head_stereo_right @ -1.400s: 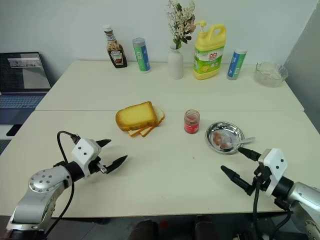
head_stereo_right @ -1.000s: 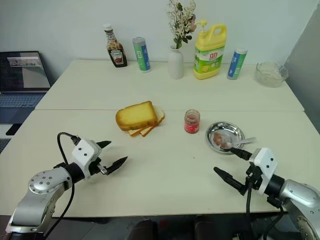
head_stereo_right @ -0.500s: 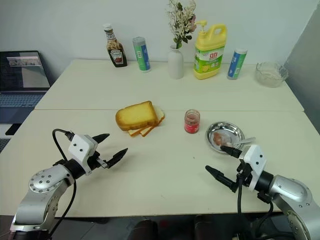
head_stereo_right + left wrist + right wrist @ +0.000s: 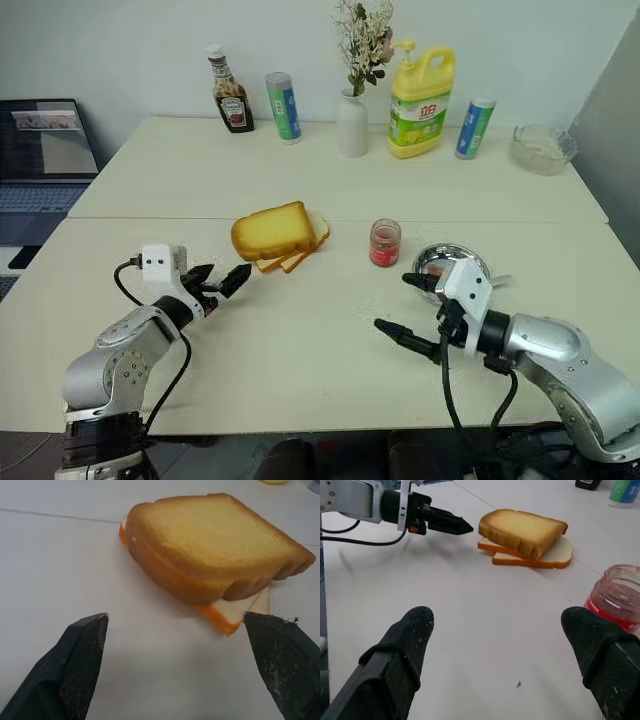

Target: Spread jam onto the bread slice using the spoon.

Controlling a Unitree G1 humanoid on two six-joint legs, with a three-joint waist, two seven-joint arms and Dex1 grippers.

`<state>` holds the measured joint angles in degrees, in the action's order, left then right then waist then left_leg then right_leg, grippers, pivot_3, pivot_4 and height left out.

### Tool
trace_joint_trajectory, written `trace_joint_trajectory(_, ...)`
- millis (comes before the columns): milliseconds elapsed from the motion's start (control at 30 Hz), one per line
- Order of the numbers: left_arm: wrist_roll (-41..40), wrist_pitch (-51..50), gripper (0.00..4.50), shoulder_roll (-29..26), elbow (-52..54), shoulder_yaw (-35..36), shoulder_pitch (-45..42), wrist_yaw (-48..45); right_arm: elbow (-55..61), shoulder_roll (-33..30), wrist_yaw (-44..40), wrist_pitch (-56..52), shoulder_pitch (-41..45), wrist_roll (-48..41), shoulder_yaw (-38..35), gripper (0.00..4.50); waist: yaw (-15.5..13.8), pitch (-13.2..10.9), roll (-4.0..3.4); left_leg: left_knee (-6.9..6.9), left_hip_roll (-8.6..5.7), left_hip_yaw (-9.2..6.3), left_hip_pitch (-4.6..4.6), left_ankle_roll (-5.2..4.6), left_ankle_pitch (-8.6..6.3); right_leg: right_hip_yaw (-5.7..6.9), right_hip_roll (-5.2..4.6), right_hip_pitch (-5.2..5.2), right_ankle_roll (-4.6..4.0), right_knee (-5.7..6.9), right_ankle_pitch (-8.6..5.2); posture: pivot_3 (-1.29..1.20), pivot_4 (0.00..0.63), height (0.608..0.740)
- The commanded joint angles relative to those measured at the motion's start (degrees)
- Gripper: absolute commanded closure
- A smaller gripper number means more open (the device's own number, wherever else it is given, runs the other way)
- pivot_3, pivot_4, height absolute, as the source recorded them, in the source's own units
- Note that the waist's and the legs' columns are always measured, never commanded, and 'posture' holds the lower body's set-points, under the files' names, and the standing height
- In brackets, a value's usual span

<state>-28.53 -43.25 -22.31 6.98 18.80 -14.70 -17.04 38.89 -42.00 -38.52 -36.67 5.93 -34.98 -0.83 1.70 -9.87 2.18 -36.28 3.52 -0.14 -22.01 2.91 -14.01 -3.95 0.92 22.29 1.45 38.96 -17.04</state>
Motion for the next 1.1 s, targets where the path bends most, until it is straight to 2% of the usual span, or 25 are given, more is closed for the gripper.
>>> trace_joint_trajectory(33,-4.2,-3.2,0.00,1.9,-1.6,4.4,-4.5,3.5,1.3,0.3,-0.3,0.7,1.8,0.3,0.1,0.05,0.0,0.0,0.03,0.00,-0.01,-0.01,0.00,0.00,0.00,0.01,0.00,0.00,0.00,0.00,0.00,0.00,0.150,0.740)
trace_joint_trajectory(233,-9.0,-6.0,0.00,5.7,-7.4,9.3,-11.1,8.0,0.8,0.7,-1.3,1.8,3.8,0.4,0.5,0.05,0.0,0.0,0.05,-0.01,-0.03,0.00,-0.02,0.01,0.00,0.03,0.00,0.00,0.02,0.00,0.01,0.00,0.150,0.740)
trace_joint_trajectory(400,-10.6,-5.8,0.00,7.0,-11.5,10.4,-14.7,9.7,0.3,0.8,-1.8,1.9,4.8,0.8,1.0,0.05,0.0,0.0,0.05,-0.02,-0.03,-0.02,-0.02,0.01,0.00,0.06,0.00,0.00,0.02,0.01,0.02,0.00,0.150,0.740)
trace_joint_trajectory(533,-11.4,-5.4,0.87,7.2,-13.4,10.9,-16.5,10.3,0.6,0.8,-1.6,1.9,4.3,0.8,1.1,0.00,0.0,0.0,0.06,-0.02,-0.04,-0.02,-0.03,0.02,0.00,0.06,0.00,0.00,0.00,0.01,0.03,0.00,0.150,0.740)
trace_joint_trajectory(900,-10.0,-3.5,4.45,5.5,-11.2,9.6,-15.3,9.4,1.0,1.0,-0.9,1.6,3.9,0.7,1.1,0.00,0.0,0.0,0.06,-0.03,-0.04,-0.01,-0.03,0.04,0.01,0.05,-0.01,0.00,0.03,0.01,0.04,0.00,0.150,0.740)
trace_joint_trajectory(1100,-8.6,-2.1,4.48,3.5,-9.0,5.6,-13.3,5.1,0.6,1.1,-1.2,1.5,4.6,0.6,1.3,0.00,0.0,0.0,0.05,-0.03,-0.03,-0.01,-0.03,0.04,0.00,0.05,-0.01,0.00,0.01,0.01,0.05,0.00,0.150,0.740)
